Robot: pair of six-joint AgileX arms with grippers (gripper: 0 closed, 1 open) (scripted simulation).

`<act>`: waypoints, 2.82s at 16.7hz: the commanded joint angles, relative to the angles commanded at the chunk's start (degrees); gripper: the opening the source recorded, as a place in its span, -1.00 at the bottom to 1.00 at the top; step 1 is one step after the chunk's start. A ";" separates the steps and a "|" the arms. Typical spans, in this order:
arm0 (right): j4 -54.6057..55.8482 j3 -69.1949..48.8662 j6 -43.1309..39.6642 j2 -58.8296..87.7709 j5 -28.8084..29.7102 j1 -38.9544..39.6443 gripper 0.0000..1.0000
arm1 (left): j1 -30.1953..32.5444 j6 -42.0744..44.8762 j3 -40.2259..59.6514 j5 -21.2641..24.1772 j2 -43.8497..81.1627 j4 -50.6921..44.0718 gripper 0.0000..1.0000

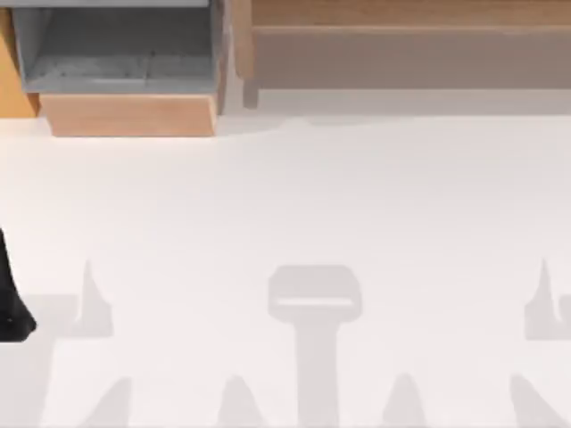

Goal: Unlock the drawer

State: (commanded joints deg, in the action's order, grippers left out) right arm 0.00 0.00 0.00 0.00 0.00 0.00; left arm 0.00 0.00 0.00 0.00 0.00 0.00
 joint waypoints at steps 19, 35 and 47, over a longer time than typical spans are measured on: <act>0.00 0.00 0.00 0.00 0.00 0.00 1.00 | 38.70 0.87 21.01 -37.43 42.81 22.02 1.00; 0.00 0.00 0.00 0.00 0.00 0.00 1.00 | 44.00 7.18 31.14 -44.32 61.11 32.52 1.00; 0.00 0.00 0.00 0.00 0.00 0.00 1.00 | -11.83 67.22 52.70 -0.19 106.40 54.25 1.00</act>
State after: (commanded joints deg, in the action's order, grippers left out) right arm 0.00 0.00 0.00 0.00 0.00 0.00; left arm -11.83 67.22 52.70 -0.19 106.40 54.25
